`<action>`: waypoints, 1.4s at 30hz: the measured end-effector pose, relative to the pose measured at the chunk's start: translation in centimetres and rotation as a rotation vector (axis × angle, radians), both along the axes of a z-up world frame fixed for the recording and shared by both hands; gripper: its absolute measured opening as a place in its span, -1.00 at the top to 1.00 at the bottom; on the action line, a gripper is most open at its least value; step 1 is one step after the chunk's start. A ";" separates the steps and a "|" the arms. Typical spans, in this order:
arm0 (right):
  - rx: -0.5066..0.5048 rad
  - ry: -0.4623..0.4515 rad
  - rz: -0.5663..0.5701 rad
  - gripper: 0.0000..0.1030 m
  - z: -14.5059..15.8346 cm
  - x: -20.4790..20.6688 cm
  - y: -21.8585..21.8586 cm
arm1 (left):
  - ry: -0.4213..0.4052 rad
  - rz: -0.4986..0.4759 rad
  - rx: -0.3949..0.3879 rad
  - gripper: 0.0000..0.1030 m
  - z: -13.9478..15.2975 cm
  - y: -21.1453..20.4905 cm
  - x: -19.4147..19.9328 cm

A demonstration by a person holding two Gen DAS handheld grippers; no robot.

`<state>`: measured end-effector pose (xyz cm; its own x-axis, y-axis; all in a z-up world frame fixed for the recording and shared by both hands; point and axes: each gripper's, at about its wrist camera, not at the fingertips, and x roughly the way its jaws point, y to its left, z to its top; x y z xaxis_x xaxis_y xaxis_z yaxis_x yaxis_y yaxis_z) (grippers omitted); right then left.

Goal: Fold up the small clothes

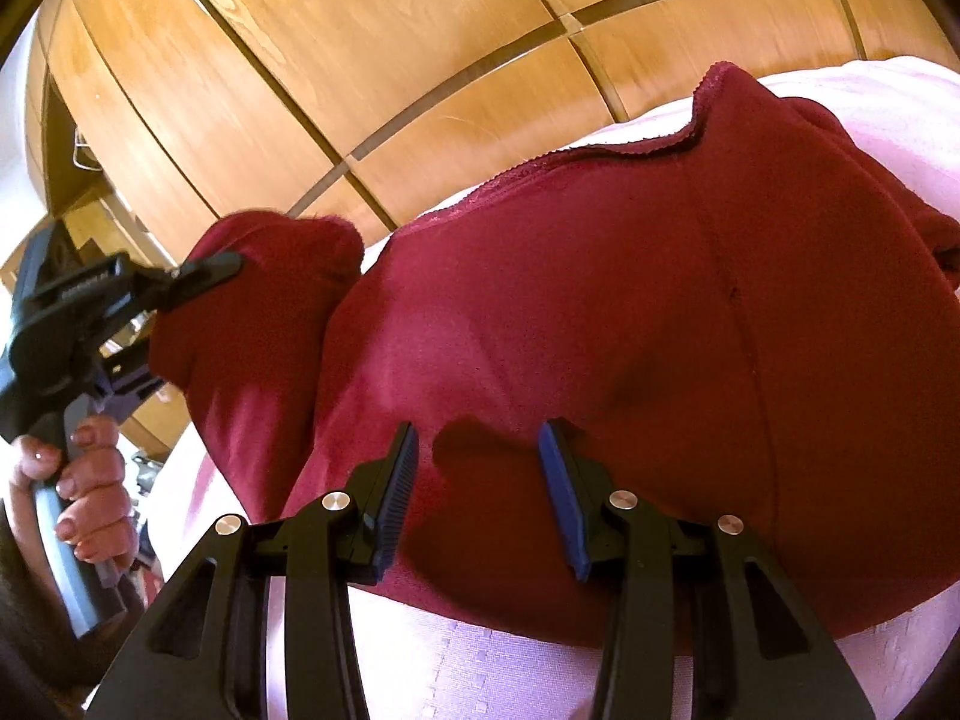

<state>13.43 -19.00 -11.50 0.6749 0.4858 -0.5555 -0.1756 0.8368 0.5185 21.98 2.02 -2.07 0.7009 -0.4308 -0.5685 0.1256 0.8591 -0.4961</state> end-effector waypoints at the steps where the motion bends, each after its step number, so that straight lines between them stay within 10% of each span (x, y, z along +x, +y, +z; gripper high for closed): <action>1: 0.006 -0.001 -0.005 0.20 0.1 -0.1 -0.1 | -0.001 -0.015 0.013 0.64 0.2 -0.8 0.2; 13: 0.031 -0.006 -0.123 0.20 1.7 -3.8 -3.9 | -0.093 -0.240 0.091 0.64 2.8 -10.6 -0.5; 31: 0.019 0.007 -0.391 0.14 3.3 -9.4 -11.5 | -0.031 -0.500 0.269 0.61 -1.9 -23.5 -1.7; 38: 0.021 0.031 -0.453 0.14 2.7 -9.5 -12.8 | -0.038 -0.672 0.196 -0.35 -2.8 -24.0 -4.5; 42: -0.001 0.034 -0.479 0.06 3.0 -9.8 -13.2 | -0.077 -0.701 0.156 -0.42 -2.0 -22.1 -6.8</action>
<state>3.68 -32.25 -8.50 0.8042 0.1243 -0.5812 0.2467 0.8198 0.5167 15.23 -20.03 -4.10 0.3295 -0.7117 -0.6205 0.7029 0.6236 -0.3420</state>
